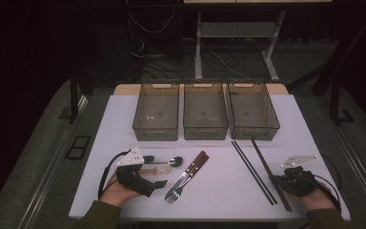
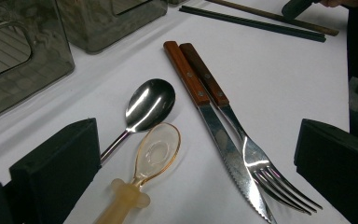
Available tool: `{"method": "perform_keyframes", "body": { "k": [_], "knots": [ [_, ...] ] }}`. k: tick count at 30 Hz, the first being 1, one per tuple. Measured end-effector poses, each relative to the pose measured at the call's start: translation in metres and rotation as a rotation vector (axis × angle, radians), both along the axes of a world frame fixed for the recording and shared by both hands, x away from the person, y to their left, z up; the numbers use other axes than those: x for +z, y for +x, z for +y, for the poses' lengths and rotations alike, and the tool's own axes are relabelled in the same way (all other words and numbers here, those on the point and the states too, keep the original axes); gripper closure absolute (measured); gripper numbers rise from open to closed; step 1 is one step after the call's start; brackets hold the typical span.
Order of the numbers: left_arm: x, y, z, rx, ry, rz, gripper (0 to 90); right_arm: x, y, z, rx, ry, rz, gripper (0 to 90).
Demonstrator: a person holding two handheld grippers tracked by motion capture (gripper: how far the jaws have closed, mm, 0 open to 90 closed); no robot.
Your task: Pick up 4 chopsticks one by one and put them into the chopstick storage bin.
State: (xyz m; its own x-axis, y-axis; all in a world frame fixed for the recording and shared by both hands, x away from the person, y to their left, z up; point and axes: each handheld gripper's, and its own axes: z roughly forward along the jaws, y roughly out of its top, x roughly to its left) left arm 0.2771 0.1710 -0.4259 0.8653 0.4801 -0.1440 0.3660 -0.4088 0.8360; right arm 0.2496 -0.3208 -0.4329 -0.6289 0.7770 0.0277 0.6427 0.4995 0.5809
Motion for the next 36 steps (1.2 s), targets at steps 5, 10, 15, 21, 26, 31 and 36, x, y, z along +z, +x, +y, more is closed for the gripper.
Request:
{"method": "perform_keyframes", "body": {
  "k": [5,10,15,21,26,31,36],
  "knots": [
    [0.0,0.0,0.0,0.001,0.001,0.0,0.0,0.001,0.0,-0.001,-0.003,-0.012,-0.008,90.0],
    [0.0,0.0,0.0,-0.001,0.002,0.0,0.0,0.001,0.0,-0.005,-0.019,-0.02,-0.007,89.9],
    [-0.001,0.0,-0.001,0.0,0.001,0.005,0.0,0.007,0.003,-0.005,-0.033,0.028,-0.025,88.2],
    [-0.002,0.001,-0.001,0.005,0.009,0.002,0.0,0.014,0.038,-0.002,-0.119,0.104,-0.068,77.5],
    [-0.004,0.001,-0.003,-0.002,0.022,0.004,0.0,0.011,0.065,0.008,-0.173,0.095,-0.073,73.8],
    [-0.006,0.001,-0.004,-0.007,0.028,0.007,0.0,0.003,0.096,0.022,-0.198,0.071,-0.052,72.7],
    [-0.006,0.001,-0.004,-0.009,0.026,0.007,0.0,-0.007,0.116,0.029,-0.236,0.046,-0.053,72.2]
  ]
}}
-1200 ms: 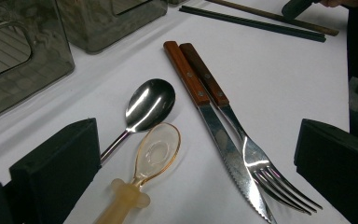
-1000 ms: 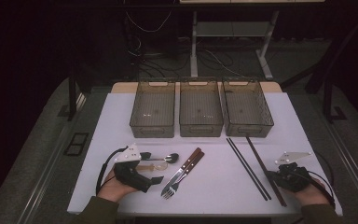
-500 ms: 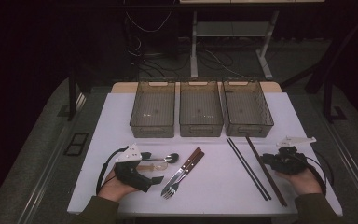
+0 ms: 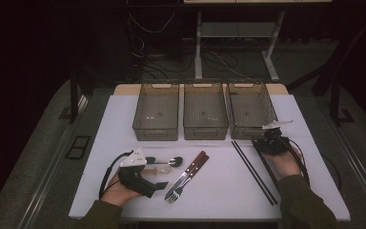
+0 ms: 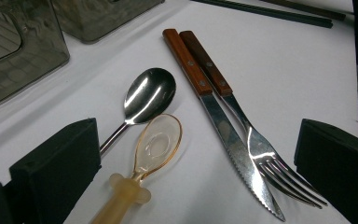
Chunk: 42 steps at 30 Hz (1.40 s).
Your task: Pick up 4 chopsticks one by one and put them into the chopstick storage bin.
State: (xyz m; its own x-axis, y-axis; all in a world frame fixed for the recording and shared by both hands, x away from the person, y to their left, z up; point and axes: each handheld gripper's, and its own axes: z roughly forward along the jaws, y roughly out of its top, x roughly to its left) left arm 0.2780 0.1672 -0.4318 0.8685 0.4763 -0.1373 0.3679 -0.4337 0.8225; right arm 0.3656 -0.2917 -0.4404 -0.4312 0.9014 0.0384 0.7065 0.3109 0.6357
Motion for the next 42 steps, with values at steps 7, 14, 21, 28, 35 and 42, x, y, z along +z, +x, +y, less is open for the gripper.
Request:
{"method": "perform_keyframes", "body": {
  "k": [7,14,21,28,35,42],
  "knots": [
    [0.0,0.001,0.0,-0.001,0.001,0.003,0.0,-0.004,0.006,0.003,0.006,-0.02,0.005,73.3],
    [0.0,0.0,0.0,0.0,-0.001,0.0,0.0,-0.004,0.004,0.007,0.024,-0.046,-0.011,79.6],
    [0.0,0.0,0.0,-0.002,-0.001,-0.001,0.0,-0.004,0.003,0.008,0.037,-0.039,-0.011,80.0],
    [0.001,0.0,0.0,-0.002,-0.001,-0.003,0.0,-0.004,0.002,0.016,0.092,-0.038,-0.012,80.2],
    [0.001,0.0,0.0,-0.001,-0.001,-0.002,0.0,-0.004,0.0,0.027,0.162,-0.045,-0.021,80.7],
    [0.0,-0.001,-0.001,-0.002,-0.001,-0.001,0.0,-0.004,-0.001,0.031,0.201,-0.039,-0.021,80.7]
  ]
}}
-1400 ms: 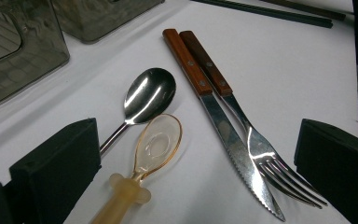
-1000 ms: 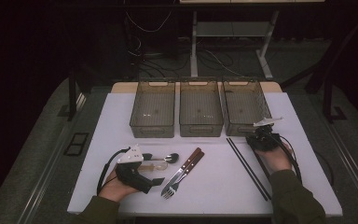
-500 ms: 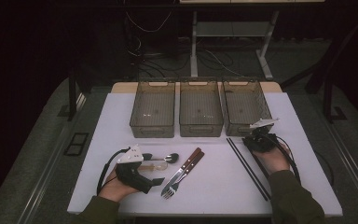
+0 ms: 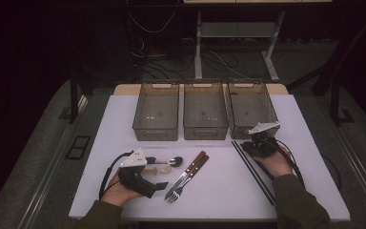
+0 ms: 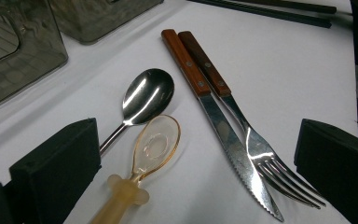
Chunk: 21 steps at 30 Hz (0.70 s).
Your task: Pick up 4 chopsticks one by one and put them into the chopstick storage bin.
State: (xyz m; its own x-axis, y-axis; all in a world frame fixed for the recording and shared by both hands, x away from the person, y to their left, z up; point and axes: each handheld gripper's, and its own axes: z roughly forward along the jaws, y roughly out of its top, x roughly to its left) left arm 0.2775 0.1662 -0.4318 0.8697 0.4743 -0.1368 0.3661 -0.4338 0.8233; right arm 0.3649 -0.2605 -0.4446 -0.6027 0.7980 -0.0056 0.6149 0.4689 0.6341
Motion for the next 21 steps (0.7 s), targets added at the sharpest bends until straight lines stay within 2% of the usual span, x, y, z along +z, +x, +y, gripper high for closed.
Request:
{"method": "perform_keyframes", "body": {
  "k": [3,4,7,14,18,21],
  "knots": [
    [-0.001,0.0,0.0,-0.001,0.003,0.0,0.0,0.002,-0.001,-0.002,-0.01,0.013,-0.008,80.1],
    [-0.001,0.0,0.0,0.0,0.004,0.0,0.0,0.007,-0.004,-0.005,-0.01,0.041,-0.02,79.1],
    [-0.002,0.001,0.001,0.003,-0.004,-0.002,0.0,0.013,-0.007,-0.008,-0.009,0.068,-0.029,77.3],
    [-0.004,-0.001,0.001,0.008,-0.005,-0.001,0.0,0.029,-0.027,-0.018,0.005,0.133,-0.037,65.4],
    [-0.003,-0.002,0.001,0.01,-0.004,-0.009,0.0,0.034,-0.04,-0.025,0.006,0.154,-0.026,58.9],
    [-0.001,-0.003,0.003,0.011,-0.011,-0.017,0.0,0.036,-0.048,-0.031,0.005,0.159,-0.036,55.4]
  ]
}}
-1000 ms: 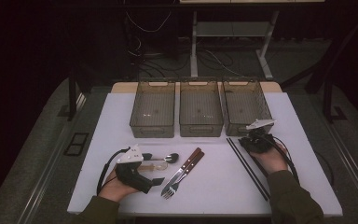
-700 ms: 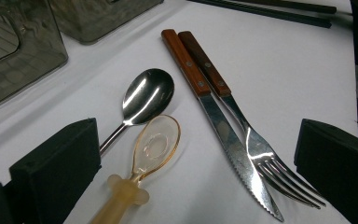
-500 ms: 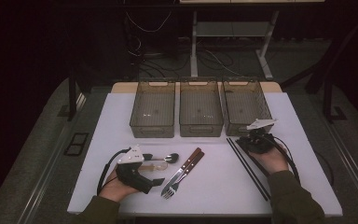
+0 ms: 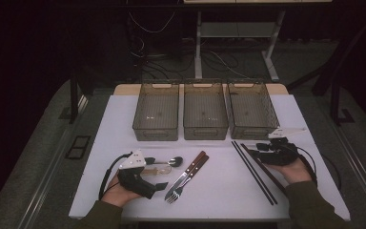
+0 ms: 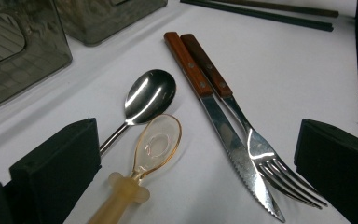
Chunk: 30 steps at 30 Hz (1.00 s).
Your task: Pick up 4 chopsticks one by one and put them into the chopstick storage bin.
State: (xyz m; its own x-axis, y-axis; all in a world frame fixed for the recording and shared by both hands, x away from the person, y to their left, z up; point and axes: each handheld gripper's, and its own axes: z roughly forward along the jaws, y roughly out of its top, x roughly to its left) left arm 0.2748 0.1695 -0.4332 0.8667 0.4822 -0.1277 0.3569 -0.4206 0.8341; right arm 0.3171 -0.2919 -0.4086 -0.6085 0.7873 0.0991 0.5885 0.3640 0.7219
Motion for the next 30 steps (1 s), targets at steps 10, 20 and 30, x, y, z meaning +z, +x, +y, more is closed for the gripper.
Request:
{"method": "perform_keyframes", "body": {
  "k": [10,20,30],
  "knots": [
    [0.001,0.0,-0.001,0.002,-0.005,0.002,0.0,-0.005,-0.035,-0.025,-0.005,-0.038,0.017,56.4],
    [0.0,0.0,-0.002,-0.004,0.001,0.007,0.0,-0.016,-0.067,-0.048,-0.017,-0.082,0.057,73.4],
    [0.0,0.0,-0.003,-0.003,-0.002,0.011,0.0,-0.022,-0.067,-0.05,-0.009,-0.101,0.096,80.2]
  ]
}}
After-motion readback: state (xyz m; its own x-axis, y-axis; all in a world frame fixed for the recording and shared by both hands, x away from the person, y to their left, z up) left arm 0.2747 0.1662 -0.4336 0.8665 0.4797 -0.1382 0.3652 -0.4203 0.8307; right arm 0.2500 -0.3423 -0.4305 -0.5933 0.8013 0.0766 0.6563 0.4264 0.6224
